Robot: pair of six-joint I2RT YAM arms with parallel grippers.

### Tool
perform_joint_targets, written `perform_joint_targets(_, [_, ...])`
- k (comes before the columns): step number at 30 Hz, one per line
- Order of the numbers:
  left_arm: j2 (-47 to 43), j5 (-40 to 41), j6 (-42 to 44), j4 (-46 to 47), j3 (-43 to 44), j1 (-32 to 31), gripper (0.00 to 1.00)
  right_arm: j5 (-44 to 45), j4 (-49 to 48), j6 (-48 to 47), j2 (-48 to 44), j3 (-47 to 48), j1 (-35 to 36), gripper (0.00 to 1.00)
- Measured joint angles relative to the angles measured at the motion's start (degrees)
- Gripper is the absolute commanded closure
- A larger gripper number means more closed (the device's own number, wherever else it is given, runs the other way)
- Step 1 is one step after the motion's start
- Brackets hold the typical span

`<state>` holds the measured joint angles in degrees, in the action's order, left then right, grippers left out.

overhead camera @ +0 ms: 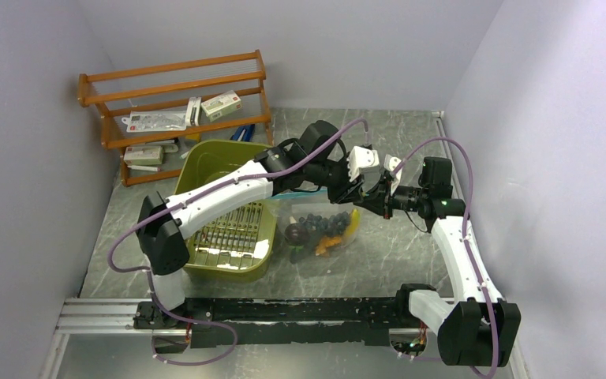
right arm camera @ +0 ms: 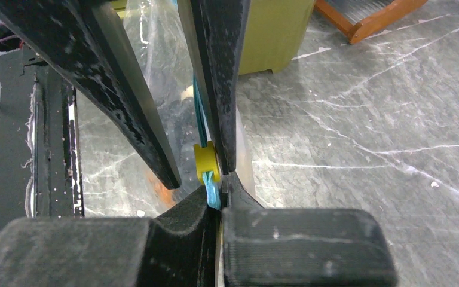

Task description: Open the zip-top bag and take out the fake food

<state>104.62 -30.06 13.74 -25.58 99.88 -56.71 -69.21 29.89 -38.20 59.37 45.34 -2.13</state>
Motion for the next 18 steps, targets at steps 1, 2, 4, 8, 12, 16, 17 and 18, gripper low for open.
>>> perform_joint_targets(1, [0.3,0.0,0.0,0.0,0.0,0.0,0.66,0.0,0.0,0.0,0.0,0.0,0.0,1.0])
perform_joint_targets(2, [0.6,-0.1,0.0,0.0,0.0,0.0,0.7,0.0,0.0,0.0,0.0,0.0,0.0,1.0])
perform_joint_targets(4, [1.1,0.0,0.0,0.0,0.1,0.0,0.77,0.0,0.0,0.0,0.0,0.0,0.0,1.0])
perform_joint_targets(8, [1.4,0.0,-0.2,0.0,0.3,0.0,0.9,0.3,0.0,0.0,-0.1,0.0,0.0,1.0])
perform_joint_targets(12, [1.3,0.6,-0.7,0.8,-0.3,0.0,0.93,1.2,-0.3,0.8,-0.2,0.0,0.0,1.0])
perform_joint_targets(16, [-0.1,2.3,-0.7,2.1,-2.4,0.0,0.93,1.9,-0.9,1.5,-0.2,0.0,0.0,1.0])
perform_joint_targets(17, [-0.5,3.0,-0.7,2.3,-3.0,0.0,0.93,1.9,-1.0,1.6,-0.3,0.0,0.1,1.0])
perform_joint_targets(18, [-1.0,3.3,-0.7,2.4,-3.5,-0.1,0.93,1.9,-1.0,1.8,-0.3,0.0,0.2,1.0])
